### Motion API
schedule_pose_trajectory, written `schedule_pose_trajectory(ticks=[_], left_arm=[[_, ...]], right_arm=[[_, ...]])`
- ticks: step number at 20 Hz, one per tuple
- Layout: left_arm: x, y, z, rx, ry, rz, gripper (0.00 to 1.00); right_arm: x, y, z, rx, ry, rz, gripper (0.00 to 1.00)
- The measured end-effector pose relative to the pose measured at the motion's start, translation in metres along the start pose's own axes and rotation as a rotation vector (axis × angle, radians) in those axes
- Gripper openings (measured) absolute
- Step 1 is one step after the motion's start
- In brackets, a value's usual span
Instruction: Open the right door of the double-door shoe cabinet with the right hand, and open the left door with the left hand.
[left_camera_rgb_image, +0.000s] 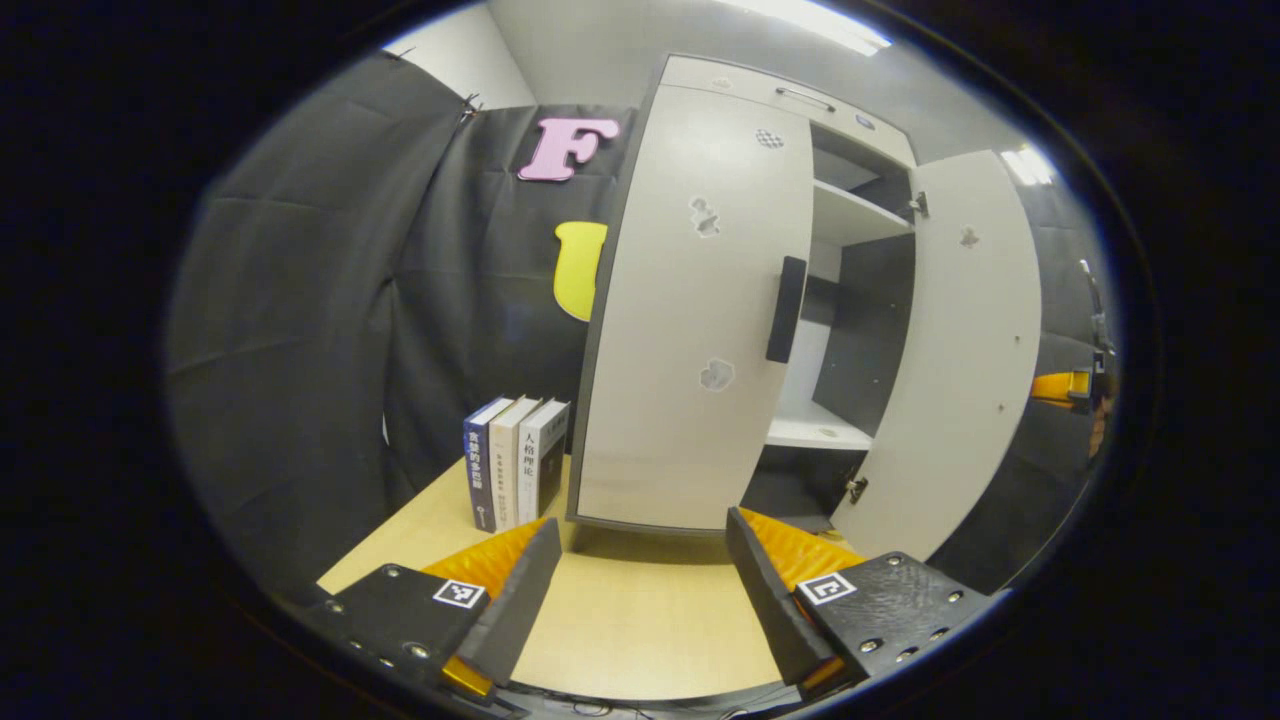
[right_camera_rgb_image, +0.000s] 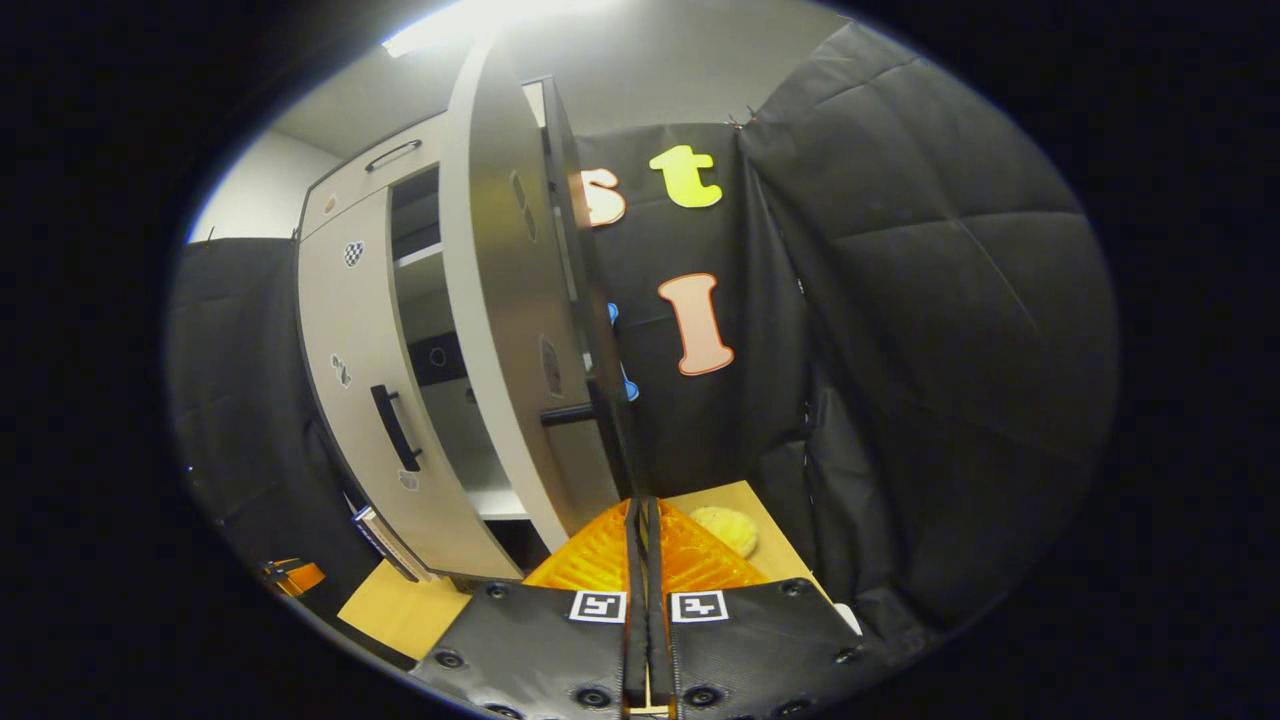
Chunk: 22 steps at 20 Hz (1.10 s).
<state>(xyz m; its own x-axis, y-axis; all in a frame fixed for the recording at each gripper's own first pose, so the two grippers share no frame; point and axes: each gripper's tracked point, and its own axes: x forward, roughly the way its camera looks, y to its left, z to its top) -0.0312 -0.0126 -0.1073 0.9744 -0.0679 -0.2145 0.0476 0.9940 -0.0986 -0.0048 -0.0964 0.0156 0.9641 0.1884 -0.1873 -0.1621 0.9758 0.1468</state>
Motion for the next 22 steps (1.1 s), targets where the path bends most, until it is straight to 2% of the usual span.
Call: schedule_pose_trajectory(ticks=[1, 9, 10, 12, 13, 14, 15, 16, 17, 19, 20, 21, 22], left_arm=[[0.005, 0.001, 0.004, 0.006, -0.002, -0.01, 0.97], [0.056, -0.012, 0.057, 0.085, -0.077, -0.112, 0.99], [0.062, -0.017, 0.065, 0.088, -0.09, -0.127, 0.97], [0.075, -0.032, 0.081, 0.092, -0.111, -0.159, 0.99], [0.082, -0.04, 0.09, 0.087, -0.122, -0.175, 0.97], [0.089, -0.049, 0.099, 0.075, -0.133, -0.193, 0.97], [0.095, -0.059, 0.108, 0.061, -0.142, -0.212, 0.99], [0.103, -0.067, 0.116, 0.052, -0.151, -0.228, 0.99], [0.109, -0.075, 0.125, 0.051, -0.163, -0.237, 0.99], [0.12, -0.087, 0.141, 0.065, -0.185, -0.235, 0.98], [0.126, -0.093, 0.147, 0.066, -0.19, -0.232, 0.98], [0.131, -0.1, 0.153, 0.063, -0.195, -0.229, 0.96], [0.137, -0.106, 0.16, 0.062, -0.201, -0.227, 0.96]], right_arm=[[-0.007, -0.007, -0.002, 0.02, 0.0, -0.022, 0.02], [-0.071, -0.074, -0.003, 0.062, -0.038, -0.285, 0.02], [-0.078, -0.08, -0.002, 0.054, -0.047, -0.311, 0.09], [-0.088, -0.09, -0.001, 0.043, -0.056, -0.348, 0.09], [-0.091, -0.096, 0.0, 0.043, -0.06, -0.371, 0.02], [-0.094, -0.105, -0.002, 0.044, -0.064, -0.403, 0.02], [-0.097, -0.113, -0.002, 0.041, -0.068, -0.435, 0.09], [-0.097, -0.124, -0.003, 0.033, -0.072, -0.474, 0.1], [-0.095, -0.134, -0.004, 0.024, -0.07, -0.506, 0.0], [-0.088, -0.146, -0.001, 0.017, -0.073, -0.521, 0.08], [-0.082, -0.152, -0.002, 0.014, -0.076, -0.528, 0.06], [-0.077, -0.158, 0.0, 0.015, -0.081, -0.537, 0.25], [-0.07, -0.165, 0.001, 0.016, -0.093, -0.543, 0.26]])
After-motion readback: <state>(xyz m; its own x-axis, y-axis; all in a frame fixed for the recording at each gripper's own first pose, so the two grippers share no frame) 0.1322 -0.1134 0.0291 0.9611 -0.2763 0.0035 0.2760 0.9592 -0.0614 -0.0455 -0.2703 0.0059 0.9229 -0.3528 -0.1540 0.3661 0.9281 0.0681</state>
